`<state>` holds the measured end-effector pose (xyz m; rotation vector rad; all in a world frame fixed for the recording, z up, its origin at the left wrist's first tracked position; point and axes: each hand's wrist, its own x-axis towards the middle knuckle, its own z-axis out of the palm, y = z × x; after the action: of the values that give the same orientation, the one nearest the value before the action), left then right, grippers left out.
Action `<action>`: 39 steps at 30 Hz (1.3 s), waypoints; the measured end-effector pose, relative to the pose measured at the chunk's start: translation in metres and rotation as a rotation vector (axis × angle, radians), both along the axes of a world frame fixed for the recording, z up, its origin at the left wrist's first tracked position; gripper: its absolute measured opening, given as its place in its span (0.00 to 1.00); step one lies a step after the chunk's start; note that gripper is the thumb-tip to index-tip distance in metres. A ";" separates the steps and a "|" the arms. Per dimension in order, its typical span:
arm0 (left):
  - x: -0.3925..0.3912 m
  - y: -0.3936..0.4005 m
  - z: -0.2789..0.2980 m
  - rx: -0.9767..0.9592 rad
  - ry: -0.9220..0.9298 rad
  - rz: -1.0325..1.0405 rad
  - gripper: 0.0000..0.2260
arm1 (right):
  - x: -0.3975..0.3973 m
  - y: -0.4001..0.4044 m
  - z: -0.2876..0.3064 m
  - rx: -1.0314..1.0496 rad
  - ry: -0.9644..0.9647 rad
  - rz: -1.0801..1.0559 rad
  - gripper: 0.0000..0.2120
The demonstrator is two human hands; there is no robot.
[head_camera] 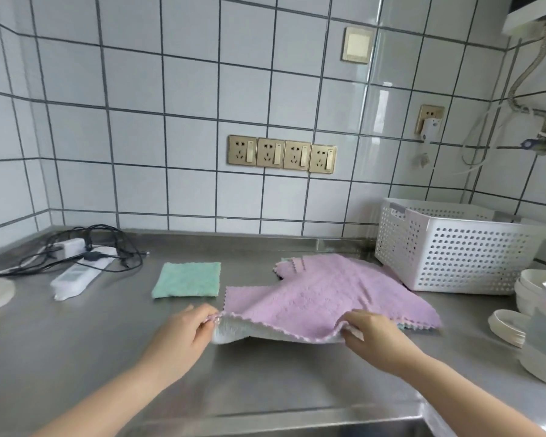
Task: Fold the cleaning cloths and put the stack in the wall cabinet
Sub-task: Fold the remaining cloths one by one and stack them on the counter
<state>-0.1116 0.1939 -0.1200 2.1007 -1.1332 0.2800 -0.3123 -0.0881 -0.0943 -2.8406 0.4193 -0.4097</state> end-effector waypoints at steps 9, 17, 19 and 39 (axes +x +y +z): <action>-0.028 0.059 -0.016 -0.054 0.184 -0.042 0.08 | -0.022 0.049 -0.008 0.172 0.141 0.033 0.09; -0.012 0.055 -0.016 -0.119 0.368 0.038 0.08 | -0.012 0.020 -0.003 0.422 0.012 -0.122 0.08; -0.004 0.046 -0.015 -0.108 0.410 0.048 0.12 | -0.001 0.013 -0.004 0.423 -0.058 -0.168 0.10; 0.049 -0.002 -0.006 0.201 0.438 0.141 0.30 | 0.062 -0.008 -0.018 0.185 -0.024 -0.301 0.14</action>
<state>-0.0626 0.1919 -0.1256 2.2720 -0.7796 -0.2323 -0.2503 -0.0959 -0.1120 -2.5954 0.8395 -0.4346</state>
